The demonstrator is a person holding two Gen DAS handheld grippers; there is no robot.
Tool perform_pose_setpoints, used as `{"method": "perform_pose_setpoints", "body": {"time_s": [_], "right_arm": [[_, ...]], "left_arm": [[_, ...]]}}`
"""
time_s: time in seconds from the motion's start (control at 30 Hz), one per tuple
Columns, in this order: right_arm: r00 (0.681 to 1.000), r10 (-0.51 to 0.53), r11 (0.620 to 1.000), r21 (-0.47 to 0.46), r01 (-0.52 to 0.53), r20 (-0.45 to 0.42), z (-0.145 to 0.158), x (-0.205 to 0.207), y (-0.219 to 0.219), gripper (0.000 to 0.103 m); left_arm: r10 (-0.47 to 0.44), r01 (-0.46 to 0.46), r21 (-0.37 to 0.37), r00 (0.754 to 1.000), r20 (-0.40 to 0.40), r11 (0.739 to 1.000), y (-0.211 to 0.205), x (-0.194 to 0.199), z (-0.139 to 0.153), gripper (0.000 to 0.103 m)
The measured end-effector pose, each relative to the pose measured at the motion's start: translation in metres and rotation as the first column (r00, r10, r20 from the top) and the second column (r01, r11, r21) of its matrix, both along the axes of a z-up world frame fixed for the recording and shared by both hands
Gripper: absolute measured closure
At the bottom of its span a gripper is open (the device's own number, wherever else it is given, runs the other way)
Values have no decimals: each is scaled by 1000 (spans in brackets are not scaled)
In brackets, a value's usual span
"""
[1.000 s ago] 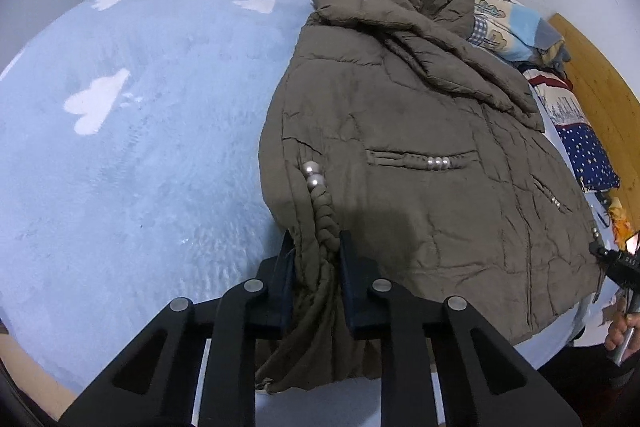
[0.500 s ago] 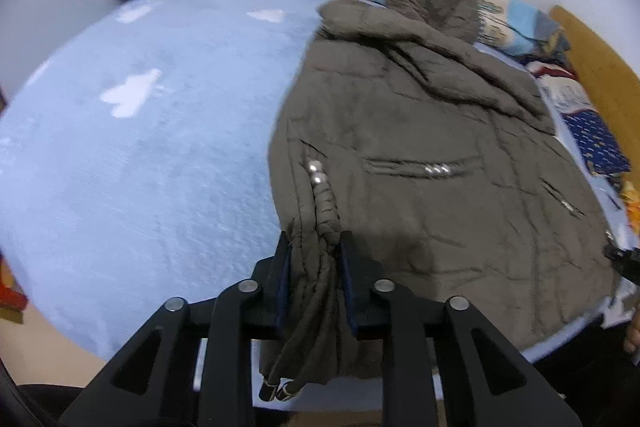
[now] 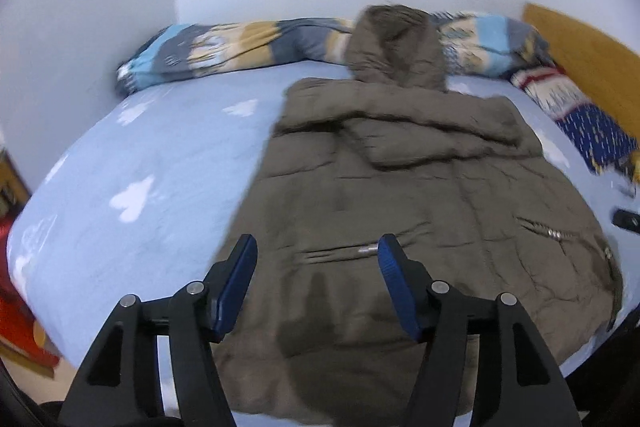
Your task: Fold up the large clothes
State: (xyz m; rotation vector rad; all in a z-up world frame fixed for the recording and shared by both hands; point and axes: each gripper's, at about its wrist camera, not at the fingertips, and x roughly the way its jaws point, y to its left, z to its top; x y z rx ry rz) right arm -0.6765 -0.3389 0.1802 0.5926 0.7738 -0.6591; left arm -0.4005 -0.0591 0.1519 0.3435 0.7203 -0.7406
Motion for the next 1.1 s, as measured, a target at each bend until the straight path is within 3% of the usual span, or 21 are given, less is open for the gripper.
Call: {"method": "perform_pose_setpoints", "body": {"time_s": [0.23, 0.3, 0.4, 0.5, 0.67, 0.83, 1.1], "right_arm": [[985, 166, 985, 48, -164, -40, -29, 83, 48, 51], [978, 192, 981, 36, -190, -76, -44, 92, 57, 51], [967, 213, 977, 44, -209, -141, -67, 97, 62, 51], [960, 215, 976, 61, -207, -181, -88, 98, 60, 51], [948, 236, 971, 17, -238, -214, -92, 100, 67, 49], [972, 210, 977, -6, -212, -105, -68, 91, 60, 49], [976, 207, 976, -52, -211, -67, -55, 92, 64, 49]], "left_arm": [[-31, 32, 116, 1000, -3, 993, -43, -26, -48, 41], [-32, 32, 168, 999, -2, 985, -49, -27, -65, 41], [-11, 24, 205, 998, -64, 978, -48, -24, -87, 40], [-9, 19, 225, 999, -49, 974, -52, -24, -95, 36], [-2, 6, 196, 1000, -24, 981, -51, -27, -83, 36], [5, -14, 134, 998, 69, 991, -50, -34, -54, 36], [-17, 9, 72, 994, 111, 997, -54, -37, -28, 36]]}}
